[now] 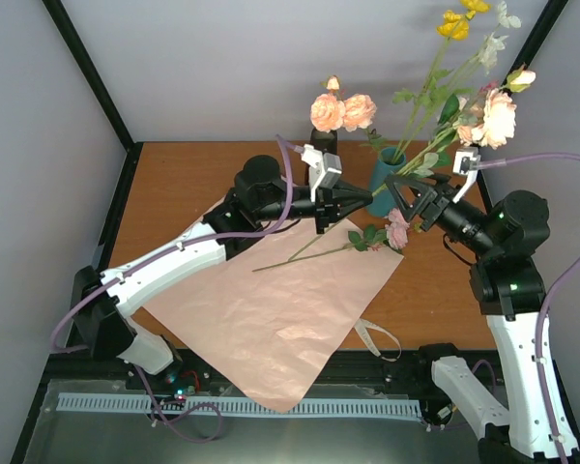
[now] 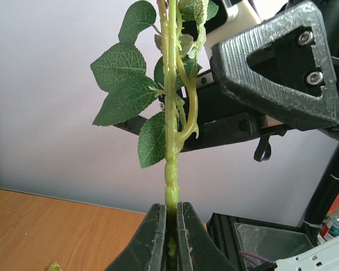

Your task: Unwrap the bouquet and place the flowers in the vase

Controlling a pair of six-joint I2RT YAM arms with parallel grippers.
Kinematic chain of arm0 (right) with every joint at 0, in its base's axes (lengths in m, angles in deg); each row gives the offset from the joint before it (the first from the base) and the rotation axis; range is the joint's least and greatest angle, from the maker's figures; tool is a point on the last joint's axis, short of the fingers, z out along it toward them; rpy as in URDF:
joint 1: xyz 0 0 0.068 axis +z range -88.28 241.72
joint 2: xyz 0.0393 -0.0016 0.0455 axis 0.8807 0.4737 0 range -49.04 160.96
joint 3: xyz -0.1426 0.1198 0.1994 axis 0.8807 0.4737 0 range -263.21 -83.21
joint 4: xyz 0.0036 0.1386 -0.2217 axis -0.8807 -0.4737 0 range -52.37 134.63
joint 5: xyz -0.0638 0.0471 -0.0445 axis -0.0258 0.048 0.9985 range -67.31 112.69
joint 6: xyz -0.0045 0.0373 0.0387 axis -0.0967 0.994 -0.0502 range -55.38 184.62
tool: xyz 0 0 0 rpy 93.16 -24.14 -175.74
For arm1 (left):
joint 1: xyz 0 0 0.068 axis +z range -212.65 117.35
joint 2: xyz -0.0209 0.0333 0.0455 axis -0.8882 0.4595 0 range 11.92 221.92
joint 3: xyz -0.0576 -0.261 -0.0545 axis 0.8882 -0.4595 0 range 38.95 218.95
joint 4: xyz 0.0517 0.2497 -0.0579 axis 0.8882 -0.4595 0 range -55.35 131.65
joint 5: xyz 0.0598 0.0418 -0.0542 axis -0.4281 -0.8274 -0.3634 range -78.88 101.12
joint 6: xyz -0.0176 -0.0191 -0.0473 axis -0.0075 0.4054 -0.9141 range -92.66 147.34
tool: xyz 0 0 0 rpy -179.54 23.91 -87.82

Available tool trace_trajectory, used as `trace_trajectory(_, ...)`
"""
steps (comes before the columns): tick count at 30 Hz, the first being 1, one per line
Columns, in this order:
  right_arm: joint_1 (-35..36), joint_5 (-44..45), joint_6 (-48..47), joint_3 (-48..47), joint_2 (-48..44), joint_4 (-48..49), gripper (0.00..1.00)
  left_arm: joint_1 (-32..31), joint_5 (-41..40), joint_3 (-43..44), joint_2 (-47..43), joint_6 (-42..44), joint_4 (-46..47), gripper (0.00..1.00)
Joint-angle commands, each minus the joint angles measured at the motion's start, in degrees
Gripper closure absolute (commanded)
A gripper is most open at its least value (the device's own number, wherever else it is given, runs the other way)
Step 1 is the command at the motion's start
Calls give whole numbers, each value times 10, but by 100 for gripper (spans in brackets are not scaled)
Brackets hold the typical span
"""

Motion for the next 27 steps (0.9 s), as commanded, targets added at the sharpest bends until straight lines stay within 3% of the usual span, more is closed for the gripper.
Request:
trace_trajectory(1,0,-12,6,-21,12,24,22,-9,20,42,13,-12,14,100)
trace_trajectory(3,0,-13,5,-24,20,26,31,-9,20,42,14,-10,9,100)
trace_trajectory(8,0,-9,4,-32,35,25,75,-10,13,33,10,-3,1,100)
trace_trajectory(12,0,0,-3,-45,40,13,94,-10,3,23,6,6,4,99)
trace_trajectory(17,0,28,-22,-61,42,-9,97,-10,-1,24,8,30,-12,91)
trace_trajectory(21,0,62,-48,-83,51,-38,97,-10,-7,18,0,57,-37,61)
trace_trajectory(26,0,110,-89,-134,81,-86,97,-9,-43,-19,-33,90,-59,36)
trace_trajectory(27,1,117,-98,-144,87,-93,97,-9,-53,-29,-41,94,-60,27)
